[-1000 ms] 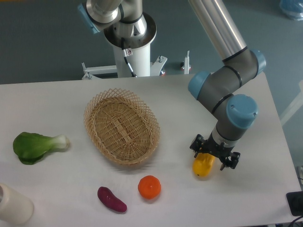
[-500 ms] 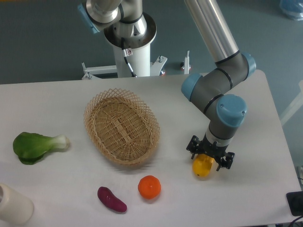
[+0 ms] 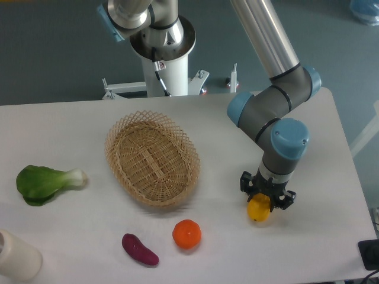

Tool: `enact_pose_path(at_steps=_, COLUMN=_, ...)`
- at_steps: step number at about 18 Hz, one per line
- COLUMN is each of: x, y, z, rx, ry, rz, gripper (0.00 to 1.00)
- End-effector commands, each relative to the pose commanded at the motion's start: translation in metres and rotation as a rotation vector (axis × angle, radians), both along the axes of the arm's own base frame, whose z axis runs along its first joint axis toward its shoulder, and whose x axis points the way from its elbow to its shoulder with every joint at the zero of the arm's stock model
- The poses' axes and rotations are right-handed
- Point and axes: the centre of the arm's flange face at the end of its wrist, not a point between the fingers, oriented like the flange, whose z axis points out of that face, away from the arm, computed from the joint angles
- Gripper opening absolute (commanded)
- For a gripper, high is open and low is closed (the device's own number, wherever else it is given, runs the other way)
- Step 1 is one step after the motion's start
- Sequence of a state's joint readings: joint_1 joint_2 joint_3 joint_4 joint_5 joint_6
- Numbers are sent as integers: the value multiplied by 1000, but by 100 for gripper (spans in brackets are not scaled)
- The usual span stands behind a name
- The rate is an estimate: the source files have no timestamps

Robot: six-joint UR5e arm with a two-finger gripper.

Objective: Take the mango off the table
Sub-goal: 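Lift the grasped yellow mango up off the table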

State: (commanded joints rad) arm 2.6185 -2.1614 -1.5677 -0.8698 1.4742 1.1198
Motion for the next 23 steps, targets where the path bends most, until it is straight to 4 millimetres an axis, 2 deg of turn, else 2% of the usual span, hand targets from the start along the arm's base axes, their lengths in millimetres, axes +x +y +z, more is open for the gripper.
enact_pose_path(at_steps=7, x=-2, y=-8, z=51, rx=32, ry=70, rz=-2, gripper=54)
enact_pose_path(at_steps=12, x=-6, y=-19, z=60, rx=-74, ry=105, rz=9, gripper=54)
enact_pose_path(at_steps=23, x=-15, y=-19, z=88, rx=-109, ry=174, rz=-25, gripper=56)
